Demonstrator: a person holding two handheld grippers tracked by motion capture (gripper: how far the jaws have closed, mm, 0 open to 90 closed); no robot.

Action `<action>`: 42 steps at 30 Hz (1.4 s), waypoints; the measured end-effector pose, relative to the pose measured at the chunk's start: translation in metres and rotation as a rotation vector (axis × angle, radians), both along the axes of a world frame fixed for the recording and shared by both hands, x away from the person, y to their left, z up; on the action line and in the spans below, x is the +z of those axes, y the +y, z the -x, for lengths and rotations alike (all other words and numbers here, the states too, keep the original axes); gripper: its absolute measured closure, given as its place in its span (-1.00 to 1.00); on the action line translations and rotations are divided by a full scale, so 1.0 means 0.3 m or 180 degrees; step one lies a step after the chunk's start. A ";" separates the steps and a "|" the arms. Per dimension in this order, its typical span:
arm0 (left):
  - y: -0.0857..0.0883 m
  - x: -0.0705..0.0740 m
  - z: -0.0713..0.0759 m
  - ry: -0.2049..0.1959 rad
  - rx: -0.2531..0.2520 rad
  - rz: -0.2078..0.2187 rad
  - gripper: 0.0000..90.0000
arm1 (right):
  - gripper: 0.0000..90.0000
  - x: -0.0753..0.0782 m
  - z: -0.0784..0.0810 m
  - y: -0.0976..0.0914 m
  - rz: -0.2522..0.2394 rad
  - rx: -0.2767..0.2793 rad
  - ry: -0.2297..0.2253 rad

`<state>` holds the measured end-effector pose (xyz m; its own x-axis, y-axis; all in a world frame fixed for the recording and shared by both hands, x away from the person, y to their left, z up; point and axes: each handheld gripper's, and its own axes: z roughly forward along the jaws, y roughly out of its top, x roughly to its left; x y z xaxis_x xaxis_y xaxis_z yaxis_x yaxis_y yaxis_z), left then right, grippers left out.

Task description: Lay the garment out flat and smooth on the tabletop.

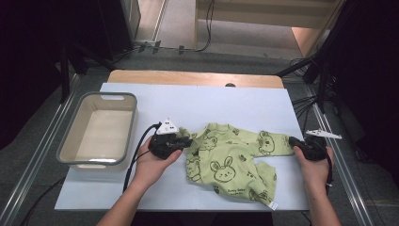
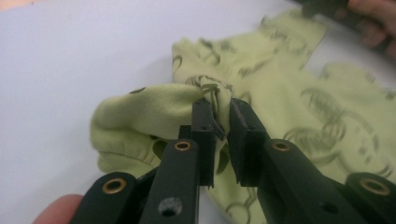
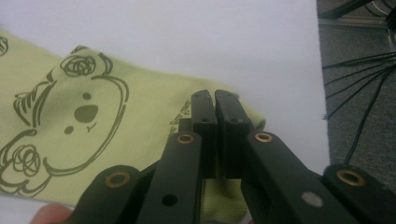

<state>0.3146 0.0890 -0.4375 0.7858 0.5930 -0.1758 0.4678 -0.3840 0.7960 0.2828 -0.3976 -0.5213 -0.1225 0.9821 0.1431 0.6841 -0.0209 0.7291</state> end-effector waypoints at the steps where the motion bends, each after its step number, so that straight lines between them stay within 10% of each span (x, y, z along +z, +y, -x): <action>1: -0.001 0.007 -0.018 -0.0018 0.0077 0.0010 0.74 | 0.91 0.002 0.000 -0.007 -0.0006 -0.0029 -0.0027; 8: 0.054 -0.041 -0.132 0.0060 0.0662 -0.0042 0.11 | 0.91 -0.001 -0.004 -0.058 -0.0079 -0.0244 -0.0061; 16: 0.112 -0.112 -0.053 0.0101 0.0498 0.0078 -0.10 | 0.72 0.010 0.012 -0.076 -0.0135 -0.0377 -0.0162; 21: 0.085 -0.162 -0.018 0.0078 0.0447 -0.0235 -0.10 | 0.19 0.048 0.020 -0.036 -0.0216 -0.0168 -0.0299; 26: 0.032 -0.211 -0.006 0.0054 0.0484 -0.0533 0.08 | 0.03 0.051 0.025 0.014 -0.0278 0.0054 -0.0269; 32: 0.012 -0.193 -0.011 0.0022 0.0414 -0.0554 0.92 | 0.03 0.023 0.038 0.047 -0.0215 0.0260 -0.0218; 42: -0.050 -0.061 0.022 -0.0018 0.0000 -0.0444 0.97 | 0.09 0.002 0.050 0.063 -0.0250 0.0325 -0.0249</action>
<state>0.3080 0.0740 -0.4557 0.7865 0.6113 -0.0872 0.4635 -0.4912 0.7375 0.2678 -0.3786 -0.5206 -0.2351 0.9501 0.2052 0.6268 -0.0132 0.7791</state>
